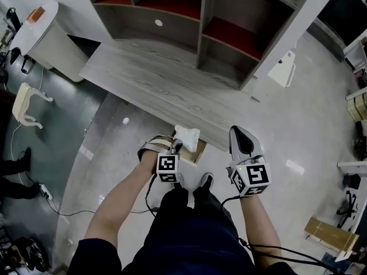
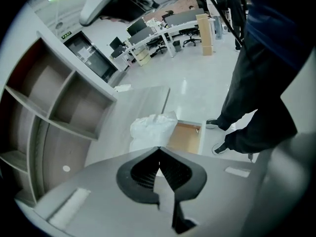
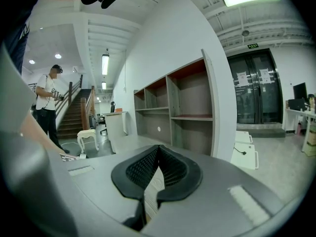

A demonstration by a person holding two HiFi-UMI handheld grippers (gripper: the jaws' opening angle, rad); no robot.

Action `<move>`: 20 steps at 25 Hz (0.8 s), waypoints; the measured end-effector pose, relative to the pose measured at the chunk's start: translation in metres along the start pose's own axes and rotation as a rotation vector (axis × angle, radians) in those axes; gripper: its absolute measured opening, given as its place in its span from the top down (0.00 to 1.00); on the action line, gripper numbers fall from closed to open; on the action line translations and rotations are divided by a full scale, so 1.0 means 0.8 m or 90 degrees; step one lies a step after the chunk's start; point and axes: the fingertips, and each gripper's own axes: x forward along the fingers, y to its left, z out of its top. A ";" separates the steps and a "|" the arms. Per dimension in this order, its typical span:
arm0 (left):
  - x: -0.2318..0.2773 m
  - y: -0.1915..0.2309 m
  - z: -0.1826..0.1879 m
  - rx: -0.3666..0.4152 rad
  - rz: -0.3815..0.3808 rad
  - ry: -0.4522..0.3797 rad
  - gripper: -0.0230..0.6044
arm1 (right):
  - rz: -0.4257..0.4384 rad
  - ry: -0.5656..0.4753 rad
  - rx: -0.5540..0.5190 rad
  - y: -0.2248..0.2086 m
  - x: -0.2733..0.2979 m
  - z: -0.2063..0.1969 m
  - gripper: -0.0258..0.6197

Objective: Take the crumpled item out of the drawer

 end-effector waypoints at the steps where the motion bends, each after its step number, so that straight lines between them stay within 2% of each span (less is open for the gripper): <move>1: -0.002 0.009 0.003 0.005 0.008 -0.002 0.96 | 0.000 -0.004 -0.002 0.001 0.000 0.004 0.95; 12: 0.013 0.101 0.018 0.034 0.046 -0.005 0.96 | -0.014 -0.012 -0.023 -0.008 -0.005 0.027 0.95; 20: 0.063 0.161 -0.002 0.006 0.038 0.022 0.96 | -0.053 0.001 -0.011 -0.044 -0.010 0.021 0.95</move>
